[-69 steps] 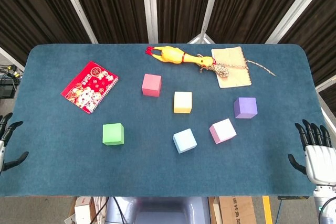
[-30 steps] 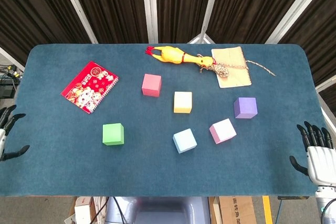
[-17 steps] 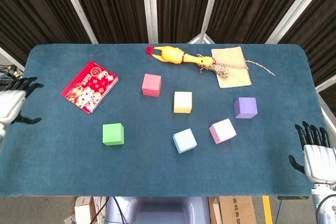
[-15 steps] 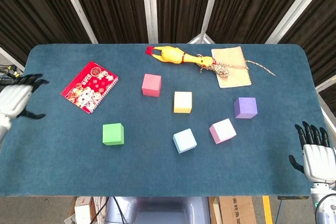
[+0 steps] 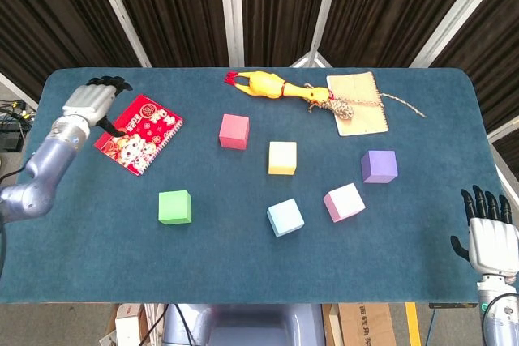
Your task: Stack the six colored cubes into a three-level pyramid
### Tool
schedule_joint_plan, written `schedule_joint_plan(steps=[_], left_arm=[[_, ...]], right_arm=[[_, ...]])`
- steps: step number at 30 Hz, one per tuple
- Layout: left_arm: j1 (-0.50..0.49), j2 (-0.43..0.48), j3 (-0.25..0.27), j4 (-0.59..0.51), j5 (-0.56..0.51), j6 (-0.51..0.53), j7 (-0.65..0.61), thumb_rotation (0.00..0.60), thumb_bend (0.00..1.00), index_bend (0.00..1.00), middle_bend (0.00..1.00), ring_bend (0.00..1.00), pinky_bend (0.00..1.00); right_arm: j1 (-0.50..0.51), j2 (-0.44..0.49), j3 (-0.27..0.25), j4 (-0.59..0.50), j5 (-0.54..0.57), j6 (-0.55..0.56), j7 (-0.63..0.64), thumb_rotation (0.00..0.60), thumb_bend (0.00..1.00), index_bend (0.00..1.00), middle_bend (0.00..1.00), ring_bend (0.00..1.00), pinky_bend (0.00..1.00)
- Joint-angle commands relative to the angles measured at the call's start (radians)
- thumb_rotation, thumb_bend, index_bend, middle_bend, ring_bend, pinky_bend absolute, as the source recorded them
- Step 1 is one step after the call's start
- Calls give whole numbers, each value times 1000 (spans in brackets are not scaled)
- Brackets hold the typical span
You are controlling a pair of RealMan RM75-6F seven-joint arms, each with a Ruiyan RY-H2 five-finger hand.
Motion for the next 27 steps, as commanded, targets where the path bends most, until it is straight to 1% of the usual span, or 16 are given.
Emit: schedule_joint_plan(steps=[1,8,12,15,22,27], left_arm=[[-80,-80,59,59,-97,-14,57,600,149,161,53,11,16],[-161,-171,99,112,-183,-22,88,600,150,151,49,11,16],[-206,-228,112,126,-212,22,116,600,149,151,49,11,16],[-226,-274,105,146,-233,44,122,600,149,151,48,11,16],[-268,-377,100,223,-284,61,152,600,149,149,42,10,16],[-286,-430,76,258,-311,60,154,600,117,142,24,2,16]], right_arm=[[0,-1,4,5,13,-2,-1,600,281,112,73,70,0],[-1,2,10,12,36,-6,3,600,281,112,73,70,0],[-1,4,12,16,39,-6,12,600,281,112,73,70,0],[-1,6,12,18,44,-8,17,600,281,112,72,70,0],[-2,12,13,21,51,-13,31,600,281,112,73,70,0],[-3,16,13,21,61,-18,34,600,281,112,73,70,0]])
